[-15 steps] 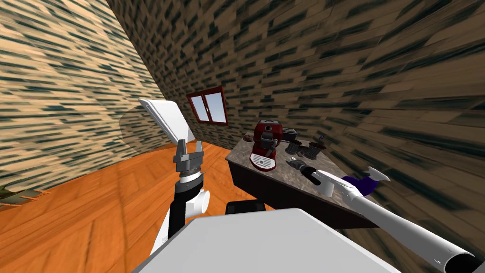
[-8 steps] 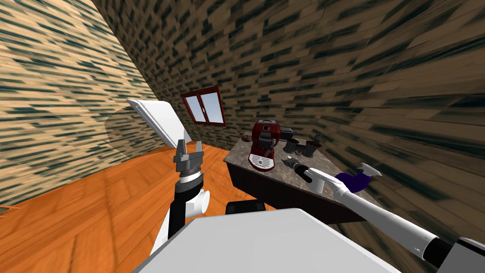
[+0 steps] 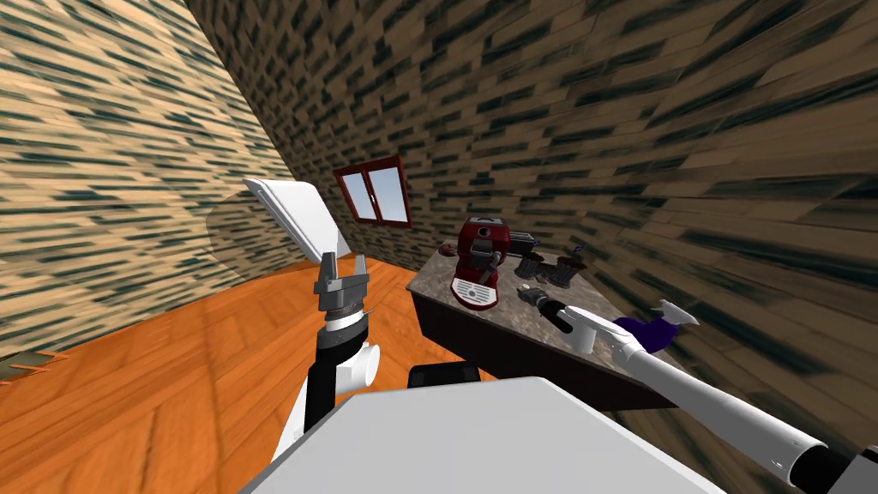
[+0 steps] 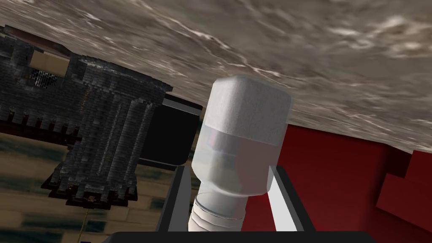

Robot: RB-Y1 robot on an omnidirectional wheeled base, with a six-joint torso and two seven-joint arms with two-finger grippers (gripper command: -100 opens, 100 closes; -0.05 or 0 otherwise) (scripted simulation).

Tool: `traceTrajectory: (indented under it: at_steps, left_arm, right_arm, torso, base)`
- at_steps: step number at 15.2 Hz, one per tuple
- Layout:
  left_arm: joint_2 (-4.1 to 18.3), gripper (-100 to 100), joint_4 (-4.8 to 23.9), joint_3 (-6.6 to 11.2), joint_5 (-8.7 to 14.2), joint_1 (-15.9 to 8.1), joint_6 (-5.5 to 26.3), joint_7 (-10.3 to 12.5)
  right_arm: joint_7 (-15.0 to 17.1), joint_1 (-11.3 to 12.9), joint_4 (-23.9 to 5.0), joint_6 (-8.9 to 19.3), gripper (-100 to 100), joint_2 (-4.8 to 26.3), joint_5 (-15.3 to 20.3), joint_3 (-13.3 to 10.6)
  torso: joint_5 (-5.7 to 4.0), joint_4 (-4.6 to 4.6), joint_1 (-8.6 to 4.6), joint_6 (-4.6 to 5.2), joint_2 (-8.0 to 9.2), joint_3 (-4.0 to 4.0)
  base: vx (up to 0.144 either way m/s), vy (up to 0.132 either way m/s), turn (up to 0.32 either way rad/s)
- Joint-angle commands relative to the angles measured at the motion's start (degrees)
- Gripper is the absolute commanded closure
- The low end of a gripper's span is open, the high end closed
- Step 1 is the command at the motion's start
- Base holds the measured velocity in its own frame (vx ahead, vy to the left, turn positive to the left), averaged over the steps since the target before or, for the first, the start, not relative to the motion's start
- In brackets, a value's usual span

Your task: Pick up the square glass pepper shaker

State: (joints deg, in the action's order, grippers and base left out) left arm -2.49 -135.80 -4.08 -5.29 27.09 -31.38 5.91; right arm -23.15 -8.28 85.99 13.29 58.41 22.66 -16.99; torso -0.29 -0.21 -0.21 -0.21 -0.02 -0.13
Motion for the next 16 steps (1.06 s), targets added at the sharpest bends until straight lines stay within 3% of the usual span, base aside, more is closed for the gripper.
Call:
traceTrajectory:
  at_steps: [1,4,5,8,9,11,13,14,16]
  left_arm:
    - [0.0,0,0.0,0.0,0.0,0.0,0.0,0.0]
    - [-0.01,0,0.0,-0.01,0.0,0.0,0.0,0.0]
    - [-0.01,0,0.0,-0.01,0.0,-0.01,0.0,0.0]
    - [-0.01,0,0.0,-0.01,0.0,0.0,0.0,0.0]
    - [-0.01,0,0.0,-0.01,0.0,-0.01,0.0,0.0]
    - [-0.01,0,0.0,-0.01,0.0,-0.01,0.0,0.0]
    - [-0.01,0,0.0,-0.01,0.0,0.0,0.0,0.0]
    - [-0.01,0,0.0,-0.01,0.0,0.0,0.0,0.0]
    - [-0.01,0,0.0,-0.01,0.0,0.0,0.0,0.0]
  right_arm:
    - [0.5,-1.3,-2.37,-2.31,100,0.03,0.11,2.36]
    - [1.22,-3.63,-5.51,-5.37,100,0.2,0.29,6.13]
    - [1.22,-3.63,-5.56,-5.37,100,0.2,0.29,6.13]
    - [1.94,-5.95,-8.75,-8.43,100,0.36,0.48,9.91]
    - [1.94,-5.95,-8.75,-8.43,100,0.36,0.48,9.91]
    - [2.65,-8.27,-11.93,-11.48,100,0.52,0.66,13.16]
    - [2.65,-8.27,-11.93,-11.48,100,0.52,0.66,13.68]
    - [3.01,-9.43,-13.53,-13.01,100,0.61,0.75,15.57]
    - [2.9,-8.73,-12.94,-12.15,100,0.66,0.62,14.5]
  torso:
    - [0.0,0.0,0.0,0.0,0.0,0.0]
    - [0.0,-0.03,0.24,-0.04,-0.06,-0.05]
    - [-0.01,-0.05,0.34,-0.05,-0.06,-0.06]
    - [-0.03,-0.08,0.38,-0.01,-0.06,-0.07]
    - [-0.06,-0.08,0.38,-0.01,-0.03,-0.06]
    - [-0.05,-0.07,0.35,-0.02,-0.03,-0.05]
    - [-0.04,-0.07,0.43,-0.05,-0.02,-0.05]
    - [-0.03,-0.06,0.37,0.0,-0.03,-0.05]
    - [-0.03,-0.06,0.31,-0.01,-0.05,-0.06]
  base:
    - [-0.028,-0.024,0.148]
    - [-0.039,0.044,0.232]
    - [-0.057,0.079,0.157]
    - [-0.052,0.074,0.181]
    - [-0.057,0.065,0.153]
    - [-0.061,0.087,0.236]
    - [-0.05,0.074,0.14]
    - [-0.041,0.06,0.142]
    - [-0.031,0.04,0.085]
